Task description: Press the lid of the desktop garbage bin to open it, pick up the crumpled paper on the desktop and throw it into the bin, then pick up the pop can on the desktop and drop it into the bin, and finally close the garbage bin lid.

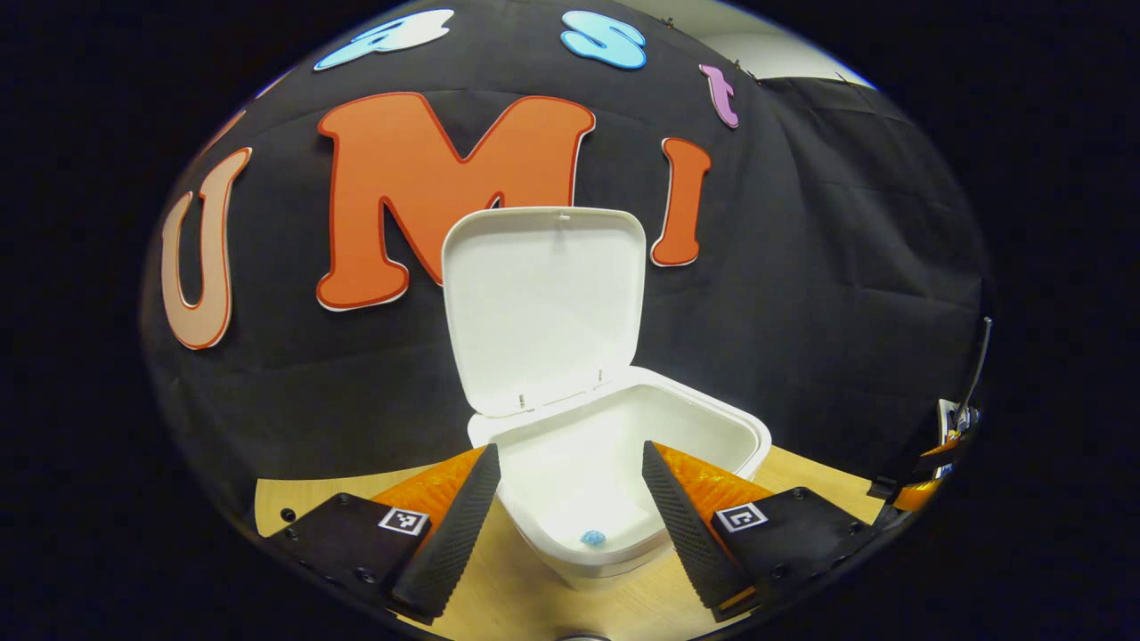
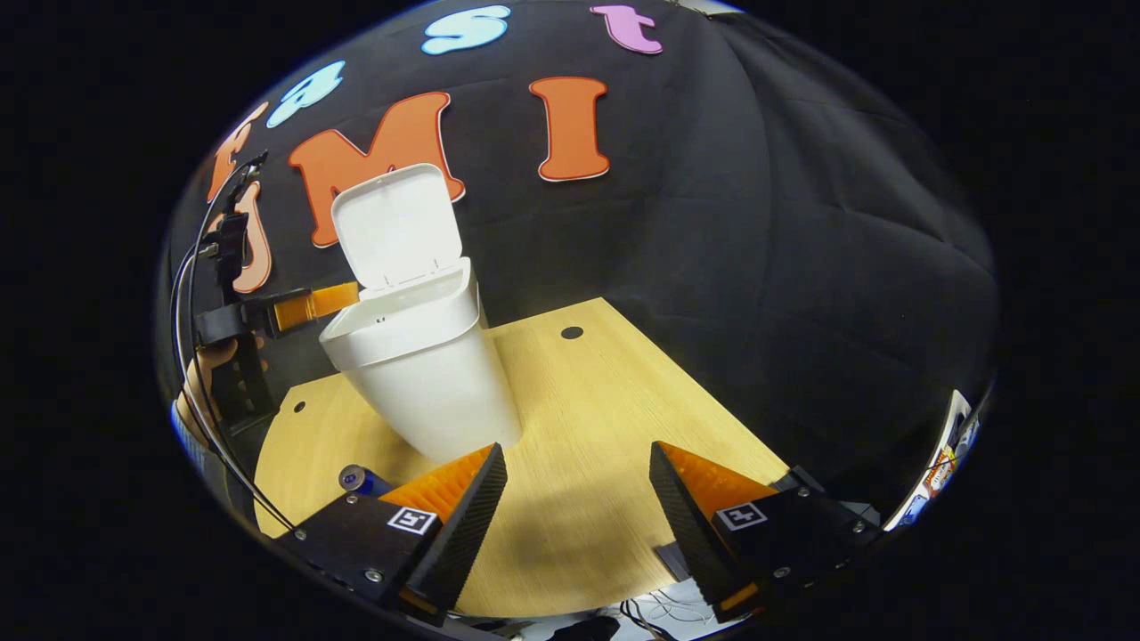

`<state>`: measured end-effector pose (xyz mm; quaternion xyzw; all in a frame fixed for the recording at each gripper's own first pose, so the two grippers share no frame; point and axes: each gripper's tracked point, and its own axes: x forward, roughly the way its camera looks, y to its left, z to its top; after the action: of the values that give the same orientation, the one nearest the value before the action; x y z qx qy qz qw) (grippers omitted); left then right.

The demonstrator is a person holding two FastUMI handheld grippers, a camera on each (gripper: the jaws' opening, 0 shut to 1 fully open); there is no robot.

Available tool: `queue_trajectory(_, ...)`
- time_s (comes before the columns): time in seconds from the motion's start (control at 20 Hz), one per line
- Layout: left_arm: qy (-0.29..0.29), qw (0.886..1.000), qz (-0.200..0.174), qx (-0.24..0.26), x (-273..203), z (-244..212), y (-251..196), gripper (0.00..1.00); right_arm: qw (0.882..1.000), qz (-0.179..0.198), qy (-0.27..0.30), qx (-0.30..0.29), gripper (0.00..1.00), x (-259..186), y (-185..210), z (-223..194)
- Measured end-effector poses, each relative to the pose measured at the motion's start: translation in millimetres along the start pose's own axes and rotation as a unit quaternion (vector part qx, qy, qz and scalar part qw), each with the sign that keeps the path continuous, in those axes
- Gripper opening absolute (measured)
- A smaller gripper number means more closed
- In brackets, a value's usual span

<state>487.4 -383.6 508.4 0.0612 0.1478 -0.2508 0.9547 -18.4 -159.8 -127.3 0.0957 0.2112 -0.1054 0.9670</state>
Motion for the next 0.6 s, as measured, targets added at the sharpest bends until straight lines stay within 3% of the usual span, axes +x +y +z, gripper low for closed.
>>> queue_trajectory(0.6, -0.013, 0.991, 0.129, -0.031, -86, -25, 134, 1.0, 0.992, 0.103, 0.015, -0.078, 0.99, 16, 118, -6)
